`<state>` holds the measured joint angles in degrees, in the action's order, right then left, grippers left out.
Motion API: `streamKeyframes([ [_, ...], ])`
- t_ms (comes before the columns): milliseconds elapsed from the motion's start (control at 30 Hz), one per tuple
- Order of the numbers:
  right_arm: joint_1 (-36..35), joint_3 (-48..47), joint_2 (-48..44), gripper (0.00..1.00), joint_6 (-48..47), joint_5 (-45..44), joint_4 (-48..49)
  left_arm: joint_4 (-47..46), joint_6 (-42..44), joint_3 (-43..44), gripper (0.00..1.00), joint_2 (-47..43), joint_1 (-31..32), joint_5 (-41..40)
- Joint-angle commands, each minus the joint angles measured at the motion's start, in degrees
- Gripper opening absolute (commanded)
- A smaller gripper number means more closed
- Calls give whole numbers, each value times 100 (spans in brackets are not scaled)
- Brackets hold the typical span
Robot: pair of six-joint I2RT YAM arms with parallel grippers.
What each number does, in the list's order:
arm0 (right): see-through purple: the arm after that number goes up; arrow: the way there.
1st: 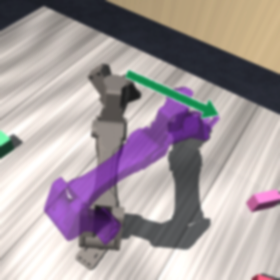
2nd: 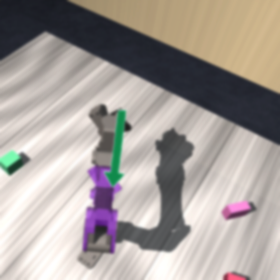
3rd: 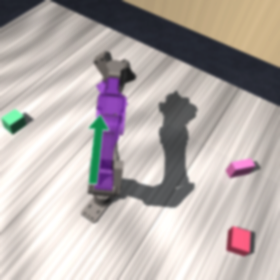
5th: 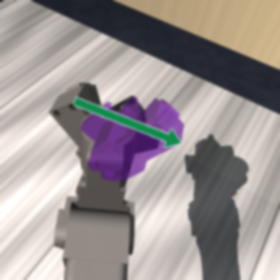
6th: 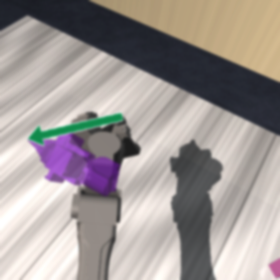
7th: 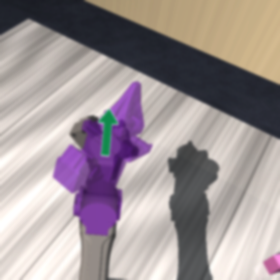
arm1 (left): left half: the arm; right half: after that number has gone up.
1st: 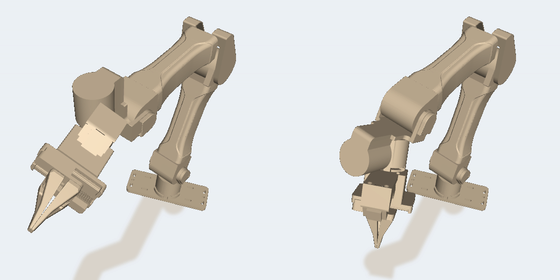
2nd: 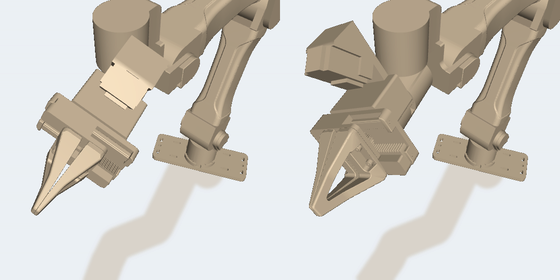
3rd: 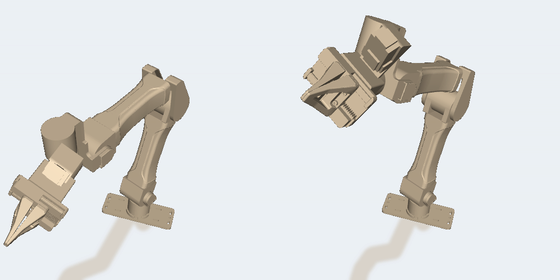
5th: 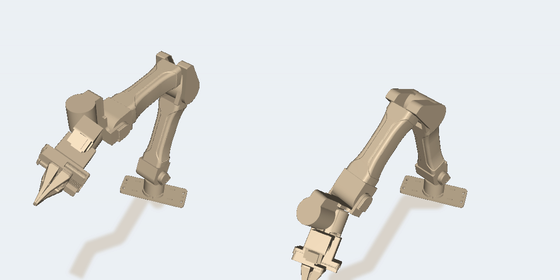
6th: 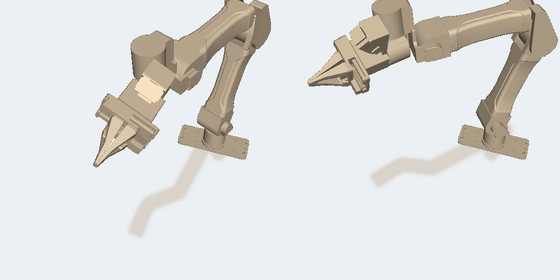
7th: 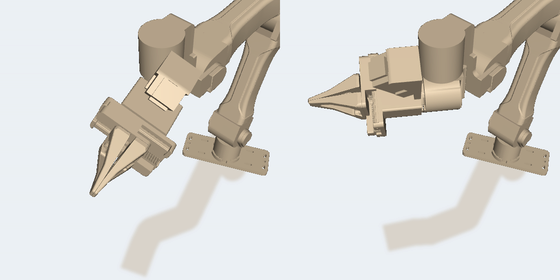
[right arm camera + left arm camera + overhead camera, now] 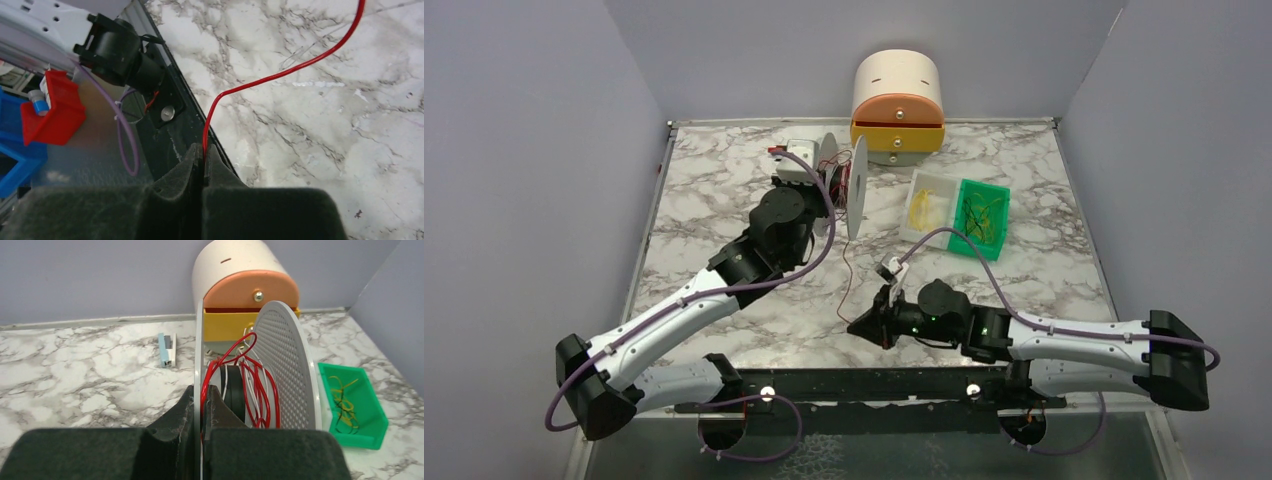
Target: Wrap the cables
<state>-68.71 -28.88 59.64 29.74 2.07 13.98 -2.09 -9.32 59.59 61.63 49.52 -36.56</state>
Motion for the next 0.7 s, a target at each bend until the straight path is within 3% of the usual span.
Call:
streamKeyframes([
  [0, -653, -692, -99, 1, -448, -944, -894, -660, 307, 224, 0, 128, 8, -517],
  [300, -1882, -2327, 230, 1, -1212, -2143, -1875, -780, 556, -212, 0, 286, 96, -775],
  [667, -1962, -3861, 276, 1, -2305, -3257, -3030, -650, 633, -683, 0, 100, 351, -722],
])
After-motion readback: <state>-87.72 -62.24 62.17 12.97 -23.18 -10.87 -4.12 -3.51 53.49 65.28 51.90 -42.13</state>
